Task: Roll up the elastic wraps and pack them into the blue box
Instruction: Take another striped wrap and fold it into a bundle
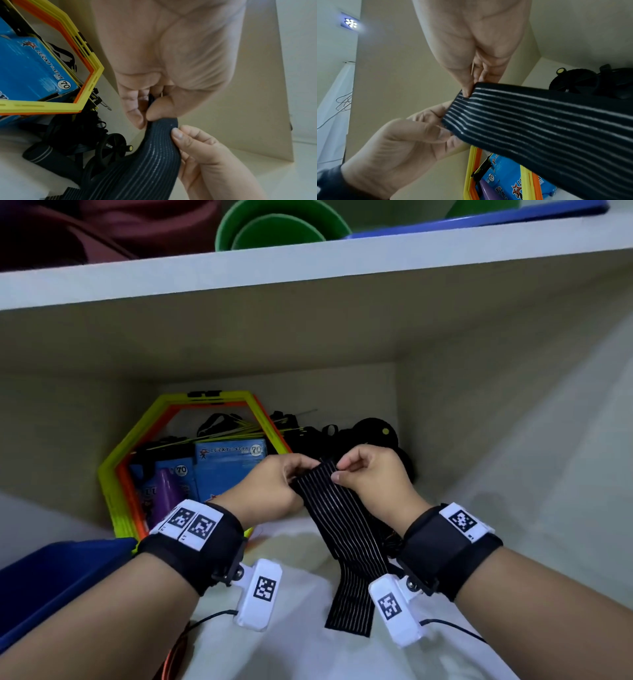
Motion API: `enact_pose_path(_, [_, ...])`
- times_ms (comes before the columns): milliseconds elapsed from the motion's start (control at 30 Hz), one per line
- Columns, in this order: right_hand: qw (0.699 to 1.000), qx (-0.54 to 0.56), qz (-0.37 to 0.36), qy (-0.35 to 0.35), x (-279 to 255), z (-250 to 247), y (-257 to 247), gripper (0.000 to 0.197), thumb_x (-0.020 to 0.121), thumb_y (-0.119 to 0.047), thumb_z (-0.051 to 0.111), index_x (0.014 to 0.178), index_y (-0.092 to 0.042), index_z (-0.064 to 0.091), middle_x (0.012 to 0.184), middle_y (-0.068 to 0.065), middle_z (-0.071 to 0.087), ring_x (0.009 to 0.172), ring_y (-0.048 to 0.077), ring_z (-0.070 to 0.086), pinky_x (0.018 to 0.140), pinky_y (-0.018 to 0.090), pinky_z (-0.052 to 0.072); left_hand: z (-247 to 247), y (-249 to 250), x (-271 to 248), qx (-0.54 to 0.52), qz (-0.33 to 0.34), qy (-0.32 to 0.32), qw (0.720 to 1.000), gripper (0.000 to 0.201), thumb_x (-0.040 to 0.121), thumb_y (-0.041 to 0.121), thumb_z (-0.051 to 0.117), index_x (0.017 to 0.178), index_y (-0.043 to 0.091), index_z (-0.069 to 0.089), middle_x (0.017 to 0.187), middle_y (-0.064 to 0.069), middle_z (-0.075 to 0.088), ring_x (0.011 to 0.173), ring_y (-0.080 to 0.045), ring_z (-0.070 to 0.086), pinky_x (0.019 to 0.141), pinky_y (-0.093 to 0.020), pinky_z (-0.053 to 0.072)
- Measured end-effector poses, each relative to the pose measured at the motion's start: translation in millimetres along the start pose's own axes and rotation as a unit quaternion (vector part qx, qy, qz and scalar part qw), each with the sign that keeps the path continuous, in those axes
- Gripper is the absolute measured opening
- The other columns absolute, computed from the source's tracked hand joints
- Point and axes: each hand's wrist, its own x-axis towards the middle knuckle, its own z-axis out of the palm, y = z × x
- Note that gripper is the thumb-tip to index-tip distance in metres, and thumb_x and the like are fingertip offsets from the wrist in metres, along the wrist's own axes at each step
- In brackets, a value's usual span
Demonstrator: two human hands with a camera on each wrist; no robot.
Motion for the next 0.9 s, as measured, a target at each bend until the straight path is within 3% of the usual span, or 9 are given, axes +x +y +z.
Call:
enact_pose_path(67, [1.0, -0.012, -0.007, 0.018, -3.9, 11.5, -5.2, 0.018, 0.075, -0.005, 0.083, 0.075, -0.02, 0.072, 0.075, 0.001, 0.071, 0.07, 0.011, 0.068, 0.073, 0.028, 0.059, -7.0, -2.4, -3.6, -0.045, -0.011, -0.016, 0.999, 0.054, 0.067, -0.006, 0.061, 0.119, 0.006, 0.067, 0.112, -0.013, 0.072, 0.105, -0.023, 0.07, 0.089, -0.036, 0.057])
enact_pose_path(167, [0.999, -0.029, -0.01, 0.031, -12.1, 26.0, -14.1, 0.013, 0.078, -0.006, 0.08, 0.081, -0.017, 0.076, 0.077, -0.001, 0.072, 0.073, 0.01, 0.069, 0.074, 0.023, 0.057, -14.5, -9.9, -7.1, -0.106, -0.03, -0.018, 0.994, 0.033, 0.089, -0.012, 0.054, 0.115, 0.003, 0.068, 0.105, -0.02, 0.073, 0.097, -0.029, 0.07, 0.094, -0.05, 0.053])
enact_pose_path(233, [0.999, -0.037, -0.015, 0.024, -18.0, 33.3, -20.6, 0.01, 0.08, -0.006, 0.078, 0.086, -0.015, 0.076, 0.078, -0.001, 0.071, 0.07, 0.006, 0.067, 0.07, 0.017, 0.055, -17.4, -17.1, -8.1, -0.105, -0.018, 0.008, 0.994, 0.019, 0.099, 0.003, 0.054, 0.107, 0.005, 0.071, 0.093, -0.01, 0.074, 0.089, -0.022, 0.069, 0.093, -0.048, 0.053])
enact_pose_path(300, [0.998, -0.052, -0.019, 0.021, -22.5, 40.9, -25.5, 0.011, 0.081, -0.006, 0.079, 0.088, -0.014, 0.076, 0.082, -0.001, 0.071, 0.07, 0.004, 0.066, 0.069, 0.012, 0.053, -20.4, -24.3, -10.0, -0.092, -0.006, 0.027, 0.995, 0.018, 0.101, 0.012, 0.055, 0.101, 0.008, 0.073, 0.087, -0.005, 0.074, 0.082, -0.017, 0.068, 0.083, -0.043, 0.054])
enact_pose_path(467, [0.994, -0.093, -0.037, 0.035, -31.4, 58.8, -27.7, 0.015, 0.078, -0.007, 0.082, 0.088, -0.017, 0.076, 0.091, -0.001, 0.068, 0.073, 0.008, 0.065, 0.071, 0.013, 0.052, -28.3, -41.1, -15.4, -0.076, -0.006, 0.061, 0.995, 0.015, 0.098, 0.006, 0.058, 0.101, 0.015, 0.07, 0.085, -0.016, 0.074, 0.076, -0.019, 0.066, 0.075, -0.04, 0.053])
enact_pose_path(633, [0.991, -0.115, -0.041, 0.048, -38.5, 69.5, -29.9, 0.014, 0.079, -0.008, 0.08, 0.091, -0.015, 0.077, 0.093, 0.001, 0.067, 0.075, 0.012, 0.065, 0.073, 0.014, 0.052, -32.5, -45.9, -21.6, -0.058, 0.015, 0.065, 0.996, 0.018, 0.098, 0.004, 0.056, 0.106, 0.017, 0.066, 0.071, 0.001, 0.068, 0.066, -0.007, 0.06, 0.068, -0.027, 0.046])
enact_pose_path(767, [0.988, -0.13, -0.043, 0.066, -44.1, 71.3, -34.4, 0.014, 0.081, -0.012, 0.079, 0.091, -0.021, 0.076, 0.093, -0.006, 0.059, 0.067, 0.003, 0.056, 0.071, 0.012, 0.047, -34.7, -41.2, -26.7, -0.046, 0.04, 0.061, 0.996, 0.023, 0.099, 0.001, 0.052, 0.11, 0.019, 0.062, 0.079, -0.004, 0.067, 0.065, -0.005, 0.056, 0.062, -0.015, 0.043])
enact_pose_path(833, [0.99, -0.13, -0.035, 0.05, -48.6, 69.1, -36.7, 0.017, 0.083, -0.017, 0.077, 0.096, -0.027, 0.074, 0.094, -0.009, 0.059, 0.074, 0.003, 0.057, 0.075, 0.013, 0.048, -36.9, -39.8, -27.1, -0.045, 0.055, 0.068, 0.995, 0.025, 0.099, -0.001, 0.052, 0.104, 0.022, 0.062, 0.078, -0.001, 0.065, 0.064, -0.003, 0.054, 0.061, -0.013, 0.042])
enact_pose_path(900, [0.997, -0.078, -0.011, -0.005, -53.1, 66.4, -39.8, 0.026, 0.083, -0.014, 0.075, 0.104, -0.029, 0.071, 0.098, -0.007, 0.067, 0.087, 0.007, 0.065, 0.082, 0.024, 0.055, -38.6, -38.4, -27.8, -0.052, 0.067, 0.084, 0.993, 0.027, 0.098, -0.001, 0.052, 0.097, 0.023, 0.064, 0.078, 0.004, 0.065, 0.066, -0.002, 0.057, 0.063, -0.014, 0.044])
